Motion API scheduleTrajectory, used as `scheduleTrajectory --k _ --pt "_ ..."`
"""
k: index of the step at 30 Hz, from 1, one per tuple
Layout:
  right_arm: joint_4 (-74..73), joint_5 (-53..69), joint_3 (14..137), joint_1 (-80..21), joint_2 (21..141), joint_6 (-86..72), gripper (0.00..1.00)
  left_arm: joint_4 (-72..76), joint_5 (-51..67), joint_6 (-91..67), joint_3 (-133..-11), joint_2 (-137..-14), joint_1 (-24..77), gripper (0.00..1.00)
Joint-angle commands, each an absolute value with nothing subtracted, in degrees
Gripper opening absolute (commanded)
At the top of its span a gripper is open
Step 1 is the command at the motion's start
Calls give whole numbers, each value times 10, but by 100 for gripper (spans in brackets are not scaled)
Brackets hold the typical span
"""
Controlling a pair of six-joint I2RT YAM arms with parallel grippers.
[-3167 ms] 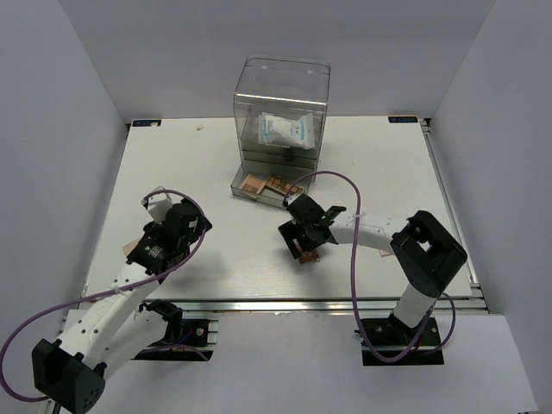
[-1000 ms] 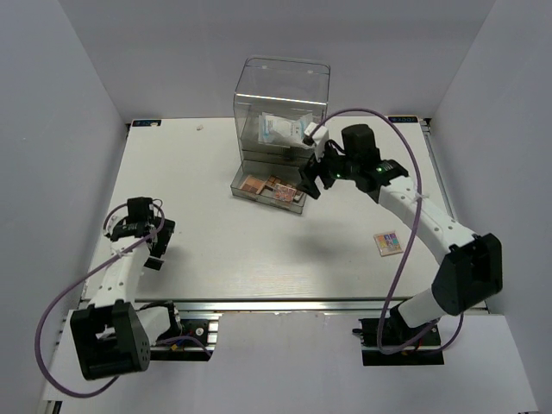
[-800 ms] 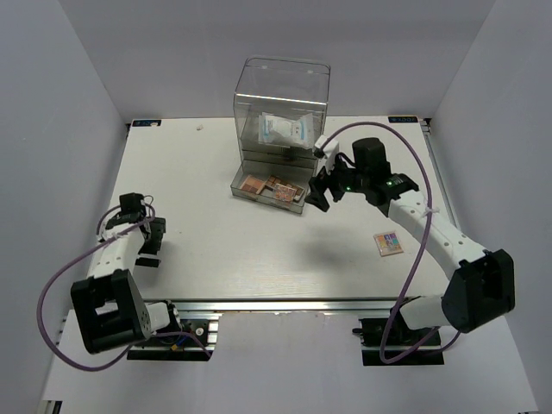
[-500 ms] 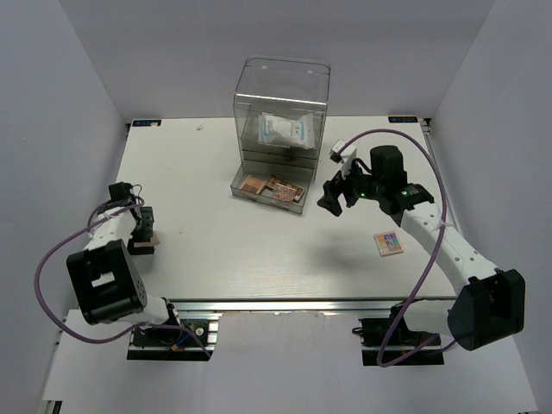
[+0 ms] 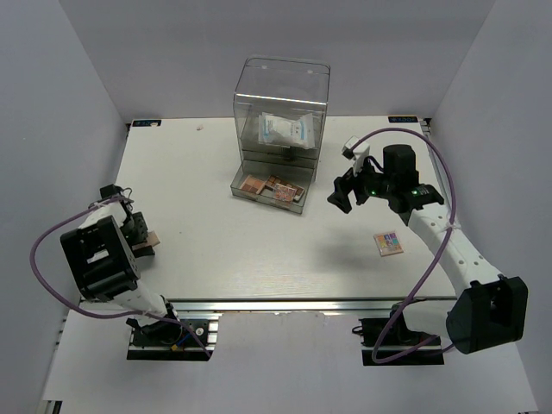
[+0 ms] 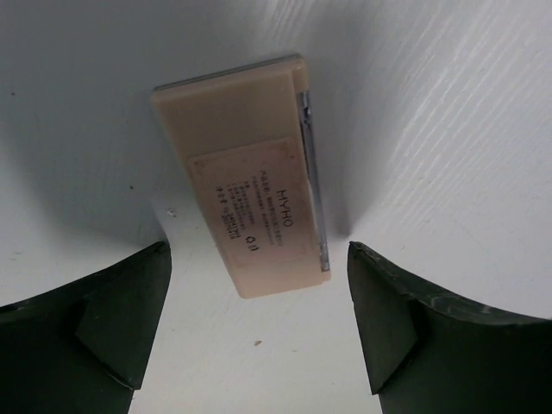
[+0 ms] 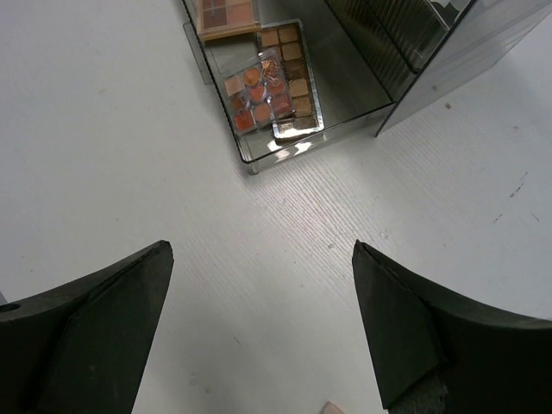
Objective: Organize the makeup
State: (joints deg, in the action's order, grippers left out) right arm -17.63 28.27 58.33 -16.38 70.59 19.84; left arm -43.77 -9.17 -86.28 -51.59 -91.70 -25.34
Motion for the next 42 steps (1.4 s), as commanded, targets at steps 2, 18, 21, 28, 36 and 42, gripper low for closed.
scheduleTrajectory --k 2,18,21,28,36,42 --pt "-188 291 593 -158 684 205 89 -410 -99 -890 -524 -972 -272 92" --pt "-207 296 604 -147 670 210 89 -416 -61 -877 -522 -1060 -301 44" --pt "-207 297 600 -147 665 208 89 -380 -41 -855 -512 -1046 -301 31" --pt "-200 299 585 -143 650 199 89 -297 37 -733 -467 -941 -270 18" --pt "-207 293 558 -133 624 209 89 -263 98 -685 -474 -856 -134 12" --pt "-208 291 543 -116 605 207 89 -262 84 -703 -530 -826 17 11"
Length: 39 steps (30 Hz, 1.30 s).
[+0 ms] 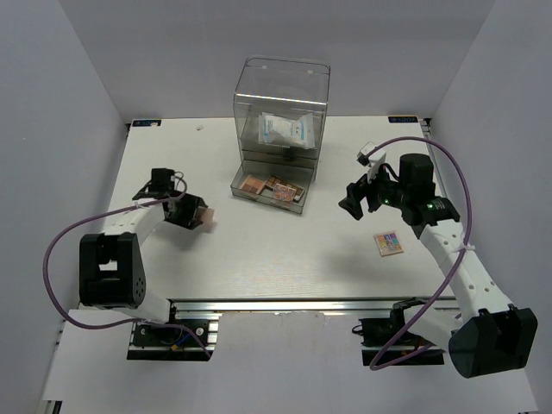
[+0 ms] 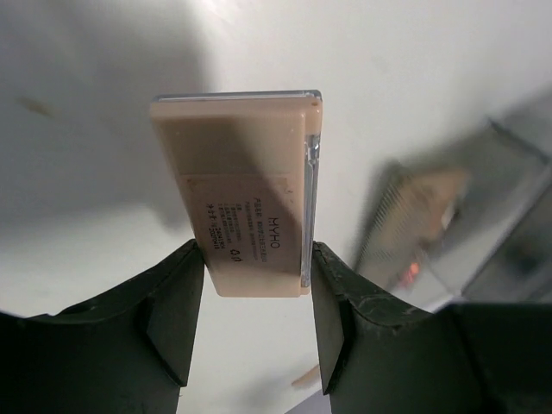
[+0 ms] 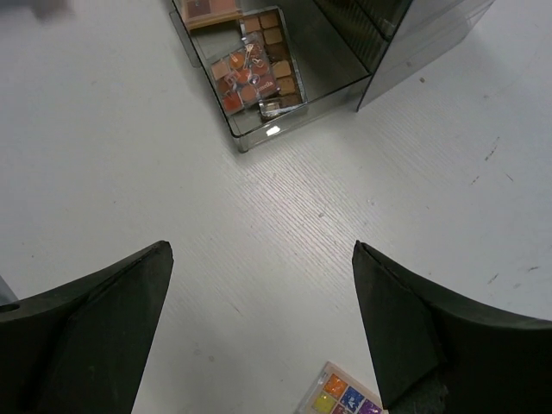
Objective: Organize the makeup
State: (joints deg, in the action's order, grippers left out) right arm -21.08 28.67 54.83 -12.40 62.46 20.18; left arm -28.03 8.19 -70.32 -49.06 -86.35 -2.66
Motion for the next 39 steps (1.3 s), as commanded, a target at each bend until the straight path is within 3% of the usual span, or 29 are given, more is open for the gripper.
scheduleTrajectory --k 1,11,17,21,25,29,32,39 --pt "-207 291 541 -112 599 206 89 -260 81 -710 -549 -828 46 11" --pt "-214 284 521 -95 578 206 89 -246 48 -751 -684 -903 157 10" --pt "-215 282 517 -87 570 204 89 -258 32 -777 -761 -991 194 17" --pt "-218 280 510 -80 563 206 89 -273 27 -784 -821 -1041 210 32" --pt "-220 273 502 -74 559 210 89 -279 31 -793 -852 -1076 218 61" --pt "-220 271 496 -70 560 210 89 -294 38 -798 -882 -1100 222 80" --pt "-221 259 494 -68 562 207 89 -294 44 -801 -889 -1105 224 88" --pt "-210 111 486 -66 602 125 90 -291 47 -790 -883 -1078 225 89"
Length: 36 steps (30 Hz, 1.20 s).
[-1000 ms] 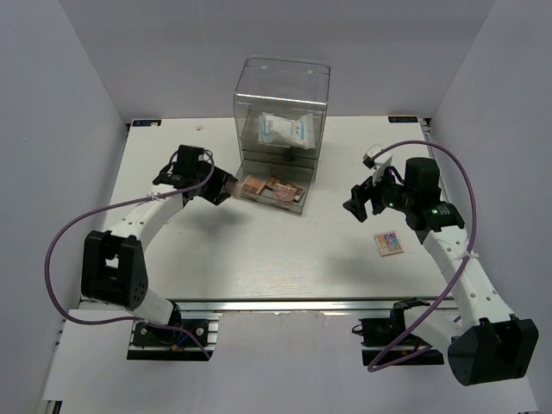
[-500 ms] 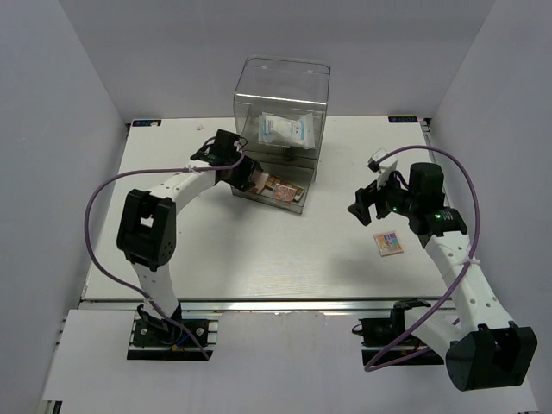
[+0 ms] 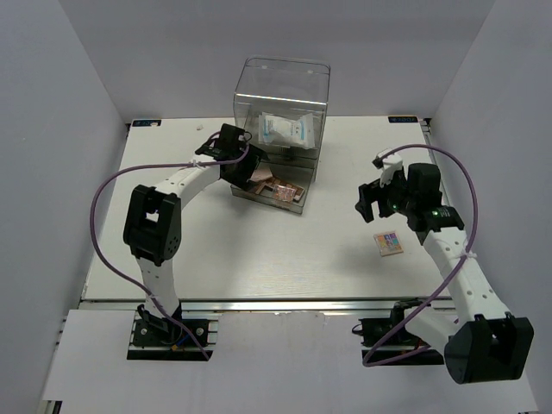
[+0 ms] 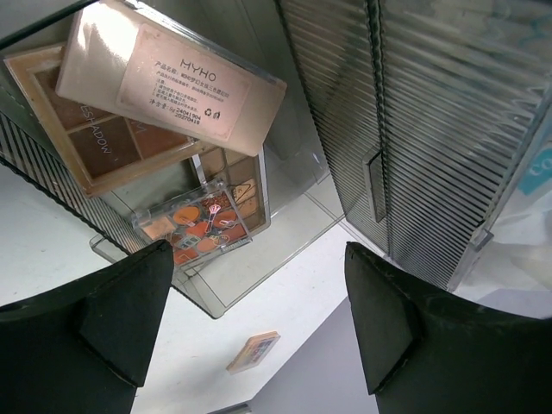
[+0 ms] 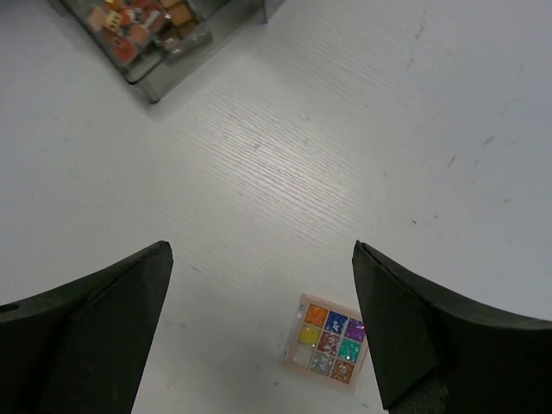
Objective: Organize the makeup
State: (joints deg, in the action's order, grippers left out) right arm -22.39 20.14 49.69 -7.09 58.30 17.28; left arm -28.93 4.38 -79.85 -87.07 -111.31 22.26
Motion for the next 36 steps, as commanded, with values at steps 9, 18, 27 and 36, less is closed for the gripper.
scheduleTrajectory --k 9,18,27,36 --pt "-265 9 490 -50 729 114 89 -165 34 -640 -709 -890 221 90" --pt "-251 -28 471 -50 786 135 89 -79 13 -568 -503 -712 209 94" --pt "-235 -73 439 -47 824 143 89 -80 8 -583 -405 -613 207 94" --pt "-228 -72 417 -24 835 149 89 -84 -10 -578 -409 -621 207 94"
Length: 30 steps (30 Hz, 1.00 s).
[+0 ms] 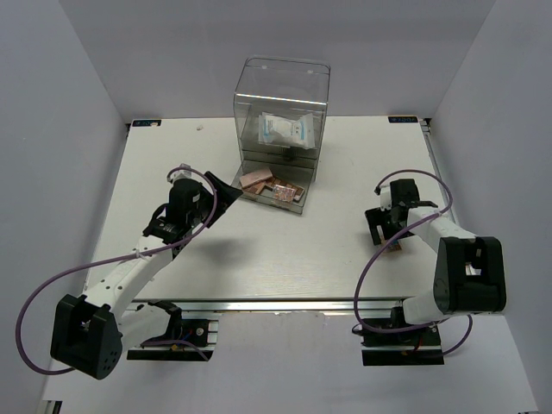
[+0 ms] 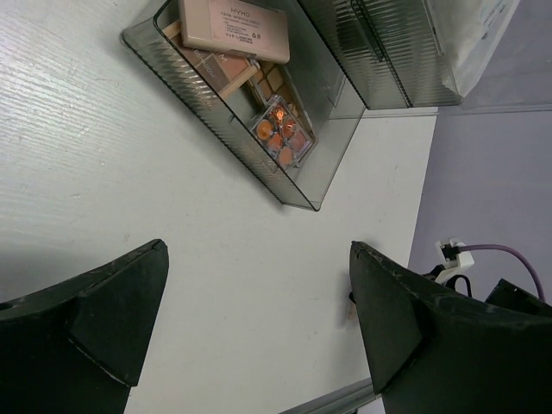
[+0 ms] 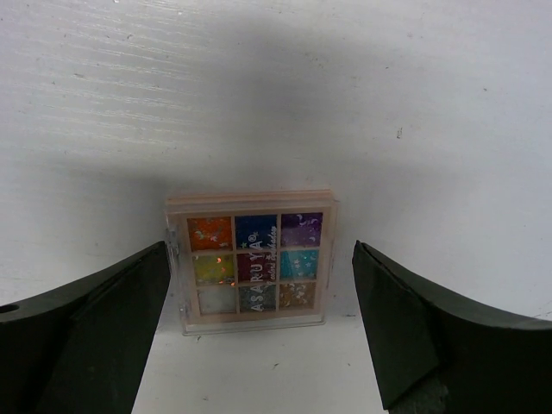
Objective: Organize the makeup
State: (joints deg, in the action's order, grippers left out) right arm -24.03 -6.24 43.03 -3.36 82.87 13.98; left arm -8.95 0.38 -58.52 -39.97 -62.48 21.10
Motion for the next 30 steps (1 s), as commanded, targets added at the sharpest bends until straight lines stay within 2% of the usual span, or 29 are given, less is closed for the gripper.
scheduleTrajectory --k 1,5,8,11,14,15,18,24,30 --pt "-228 -67 416 -17 837 149 89 -85 -9 -578 -410 -622 207 94" --pt "-228 -25 413 -6 851 168 88 -84 -8 -578 -410 -624 207 94" --pt "-226 -13 413 -6 864 174 82 -88 -10 -578 -410 -623 206 94" --pt "-222 -5 408 -6 871 182 70 -93 -14 -577 -409 -619 206 94" --pt "-222 15 407 -6 875 192 54 -100 -18 -577 -407 -609 204 94" --pt "-223 19 407 -6 871 199 39 -101 -20 -577 -403 -607 203 94" --pt "-210 40 410 -6 832 256 14 -105 -23 -574 -398 -598 200 95" --pt "-252 218 499 -14 730 398 2 -103 -24 -577 -381 -585 193 95" --pt "-274 255 612 -92 766 389 0 -107 -25 -577 -377 -575 192 95"
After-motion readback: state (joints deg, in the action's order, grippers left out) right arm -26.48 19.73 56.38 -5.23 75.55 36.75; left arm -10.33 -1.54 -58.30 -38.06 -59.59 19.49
